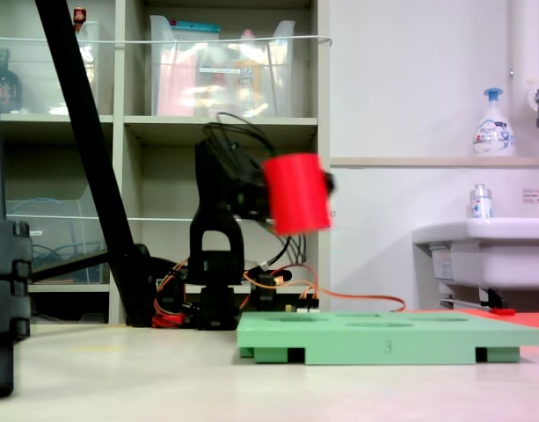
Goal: Put the cylinder block into the corresponding hole
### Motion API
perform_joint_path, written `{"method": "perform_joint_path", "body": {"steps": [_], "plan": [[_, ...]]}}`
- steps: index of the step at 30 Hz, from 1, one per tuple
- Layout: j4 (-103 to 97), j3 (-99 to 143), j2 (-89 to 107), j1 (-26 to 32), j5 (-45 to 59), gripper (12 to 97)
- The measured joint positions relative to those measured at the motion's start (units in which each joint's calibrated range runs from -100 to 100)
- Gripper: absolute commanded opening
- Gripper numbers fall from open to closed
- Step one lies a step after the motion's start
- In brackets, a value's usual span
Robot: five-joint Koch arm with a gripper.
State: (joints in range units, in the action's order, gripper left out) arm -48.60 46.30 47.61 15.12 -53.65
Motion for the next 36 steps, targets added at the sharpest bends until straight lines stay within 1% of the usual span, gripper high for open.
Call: {"method": "perform_joint_path", "body": {"steps": [5,12,23,36], "plan": [[0.0,-3.2,-9.4,5.0,0.2,36.0],[0.1,-4.4,-18.3,8.7,0.2,36.0],[0.1,-17.7,-36.9,10.7,0.2,36.0],[0.0,-21.4,-43.1,10.8,0.2,36.0]]}}
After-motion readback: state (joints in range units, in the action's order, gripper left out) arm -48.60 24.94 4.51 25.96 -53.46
